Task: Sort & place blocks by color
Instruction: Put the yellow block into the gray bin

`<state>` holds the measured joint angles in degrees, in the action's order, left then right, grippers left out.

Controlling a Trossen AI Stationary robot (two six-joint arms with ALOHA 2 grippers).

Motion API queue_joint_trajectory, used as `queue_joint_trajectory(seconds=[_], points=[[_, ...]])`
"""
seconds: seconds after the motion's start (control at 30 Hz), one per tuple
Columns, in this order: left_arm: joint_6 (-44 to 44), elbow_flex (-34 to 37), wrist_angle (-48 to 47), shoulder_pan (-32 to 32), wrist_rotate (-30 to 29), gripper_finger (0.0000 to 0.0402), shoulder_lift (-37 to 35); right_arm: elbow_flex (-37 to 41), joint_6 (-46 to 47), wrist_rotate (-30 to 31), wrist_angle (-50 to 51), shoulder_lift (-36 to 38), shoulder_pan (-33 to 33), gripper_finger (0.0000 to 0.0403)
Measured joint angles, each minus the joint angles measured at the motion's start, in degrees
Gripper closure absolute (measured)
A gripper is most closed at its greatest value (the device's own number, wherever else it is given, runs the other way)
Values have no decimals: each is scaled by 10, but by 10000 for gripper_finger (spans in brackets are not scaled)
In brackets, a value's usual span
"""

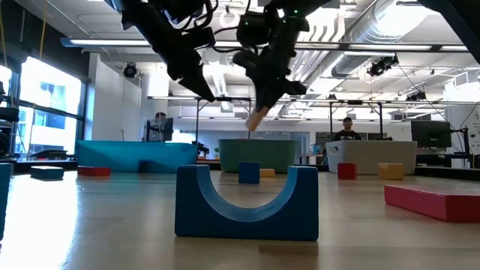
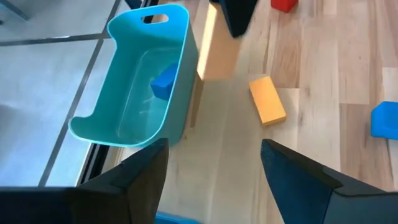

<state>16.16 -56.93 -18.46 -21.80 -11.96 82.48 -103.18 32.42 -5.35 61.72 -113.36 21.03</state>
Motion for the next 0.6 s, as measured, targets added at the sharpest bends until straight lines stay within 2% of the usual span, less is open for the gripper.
queue_joint_trajectory(seconds=[0.37, 0.6], points=[[-26, 0, -3, -3, -87, 158, 0, 0, -93, 117, 94, 5, 57, 362], [-91, 0, -19, -27, -97, 158, 0, 1, -143, 174, 135, 24, 100, 364]])
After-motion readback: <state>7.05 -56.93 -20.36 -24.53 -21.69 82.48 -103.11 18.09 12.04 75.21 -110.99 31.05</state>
